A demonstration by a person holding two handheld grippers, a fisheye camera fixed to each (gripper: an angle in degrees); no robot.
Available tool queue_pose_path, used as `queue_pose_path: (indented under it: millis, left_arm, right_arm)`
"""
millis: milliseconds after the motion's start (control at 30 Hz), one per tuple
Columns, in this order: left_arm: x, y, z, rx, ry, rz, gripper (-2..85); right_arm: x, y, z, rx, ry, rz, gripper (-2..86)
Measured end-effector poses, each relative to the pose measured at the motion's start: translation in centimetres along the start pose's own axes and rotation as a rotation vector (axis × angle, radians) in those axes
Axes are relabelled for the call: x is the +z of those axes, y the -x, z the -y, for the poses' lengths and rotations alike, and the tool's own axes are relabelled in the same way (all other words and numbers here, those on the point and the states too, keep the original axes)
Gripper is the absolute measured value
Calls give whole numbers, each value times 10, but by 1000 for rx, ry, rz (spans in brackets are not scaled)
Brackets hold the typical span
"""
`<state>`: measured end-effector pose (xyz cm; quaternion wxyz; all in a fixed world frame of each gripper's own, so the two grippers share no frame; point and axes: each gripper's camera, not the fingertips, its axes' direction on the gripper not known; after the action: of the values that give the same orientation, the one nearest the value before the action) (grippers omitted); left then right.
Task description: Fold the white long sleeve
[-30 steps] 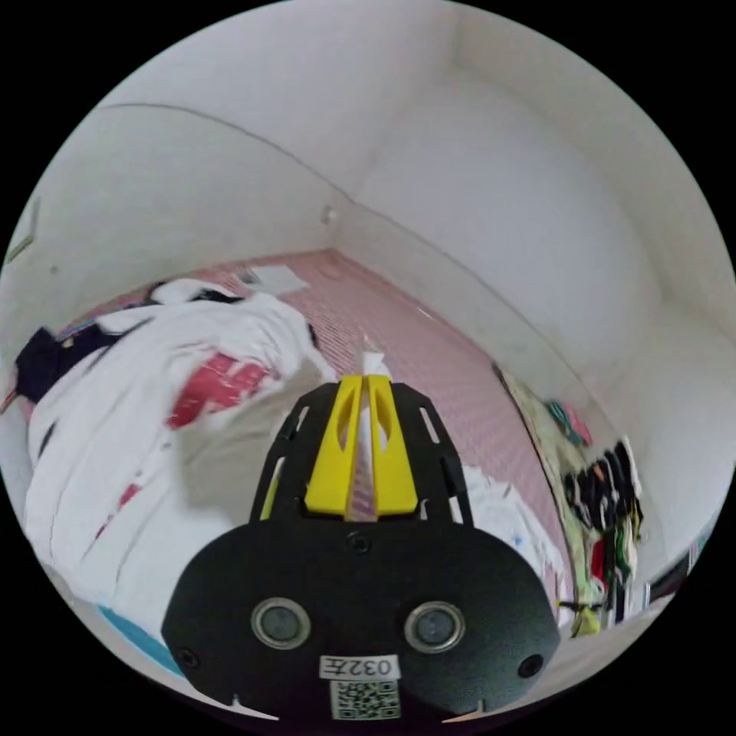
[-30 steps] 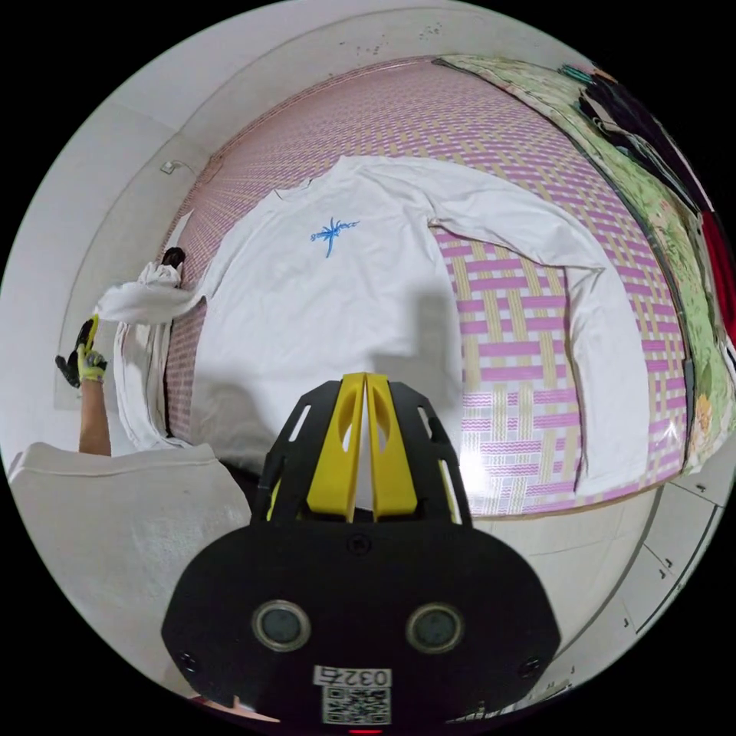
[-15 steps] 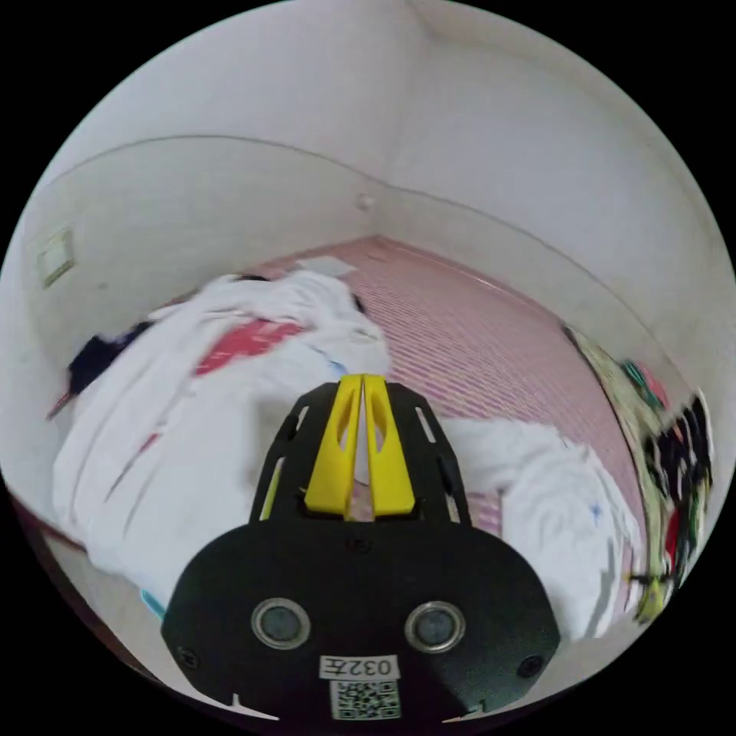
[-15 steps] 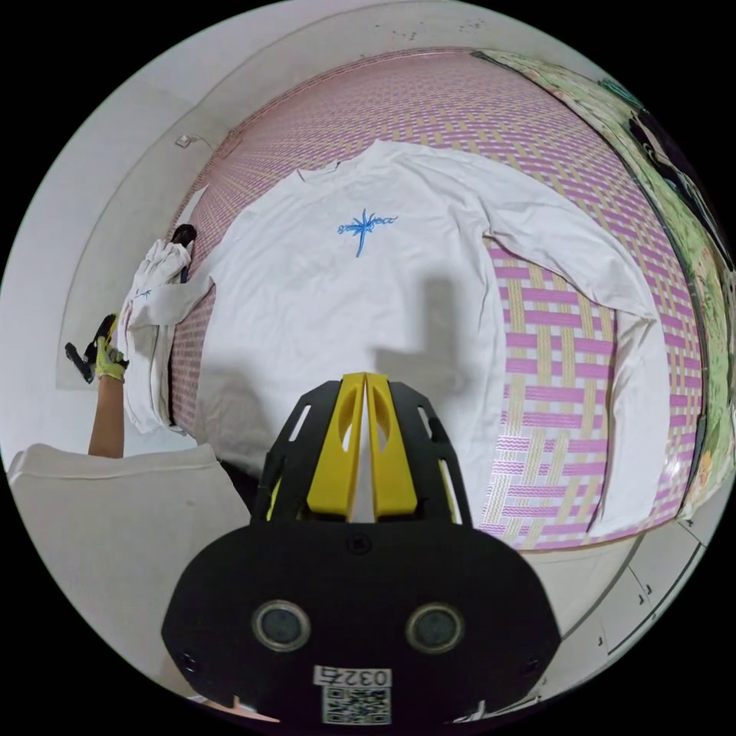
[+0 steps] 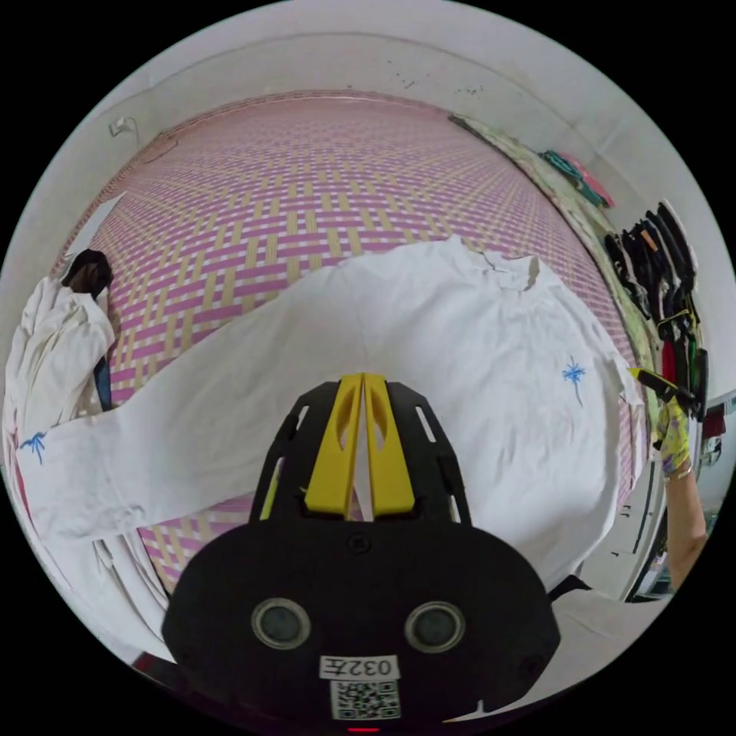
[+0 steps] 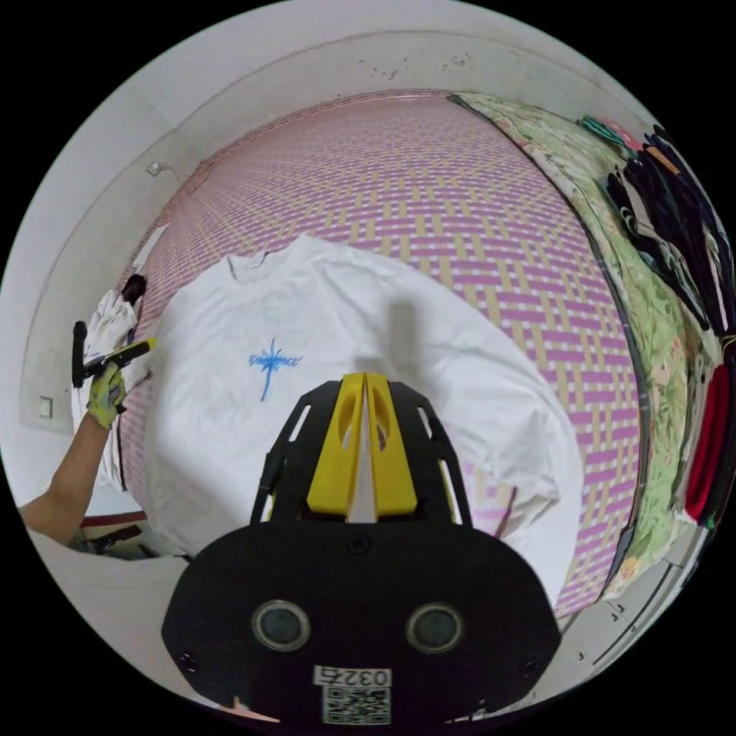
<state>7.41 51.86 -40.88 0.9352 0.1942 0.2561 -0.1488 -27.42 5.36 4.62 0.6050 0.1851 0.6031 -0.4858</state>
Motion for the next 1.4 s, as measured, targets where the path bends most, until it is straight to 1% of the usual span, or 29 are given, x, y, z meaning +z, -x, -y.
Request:
queue_pose_path:
  millis: [100,167,200,233,333,433,533,600,667,733,800,867,933,1000,1067,1100,1167,1233,1333,1400]
  left_arm:
    - [14,-12,5,-19,-7,95,-9]
    - [26,-15,10,-52,16,168,-9]
    - [30,-15,11,-58,27,176,-9]
    - [30,-17,13,-66,-5,189,-9]
    - [35,-20,26,-71,-8,228,-10]
    - [41,-23,49,-74,-21,270,-10]
    - [48,-22,77,-95,-35,274,-10]
    - [52,-22,97,-95,-36,276,-10]
    - [58,-19,131,-72,7,276,-10]
    - [59,-13,154,-80,64,235,-10]
    - [50,-11,159,-79,44,200,-10]
    - [24,-17,140,-58,-67,101,-10]
    - [8,-27,109,-9,-107,9,-10]
    - [-2,-40,66,42,-101,-13,-10]
    - [-9,-56,1,94,-50,-49,-10]
    - [-11,-58,-16,96,-37,-58,-10]
    - [-19,-63,-79,79,23,-92,-10]
    - [-25,-65,-119,82,56,-115,-10]
    - [-34,-70,-166,156,60,-26,-10]
    - [-31,-67,-181,165,84,-15,-10]
  right_arm:
    - [27,-18,37,24,30,-60,-10]
    - [48,-19,53,-4,50,-116,-10]
    - [54,-18,56,-19,64,-129,-10]
    - [65,-18,62,-45,91,-154,-10]
    - [72,-23,75,-94,54,-206,-10]
    - [77,-43,98,-89,39,-167,-10]
    - [85,-58,127,-89,24,-113,-10]
    - [91,-59,145,-96,16,-129,-10]
    - [101,-56,171,-112,12,-164,-10]
    - [106,-56,189,-98,25,-171,-10]
    - [109,-53,197,-78,49,-158,-10]
    - [93,-36,177,-111,-19,-68,-10]
    - [78,-16,142,-164,-62,6,-10]
    - [70,7,93,-211,-64,55,-10]
    - [67,35,16,-256,-20,103,-10]
    - [66,41,-4,-256,-6,107,-10]
    - [65,62,-79,-239,46,115,-10]
    - [62,74,-124,-215,69,85,-10]
    - [58,85,-178,-166,103,-21,-10]
    - [54,82,-198,-93,93,-9,-10]
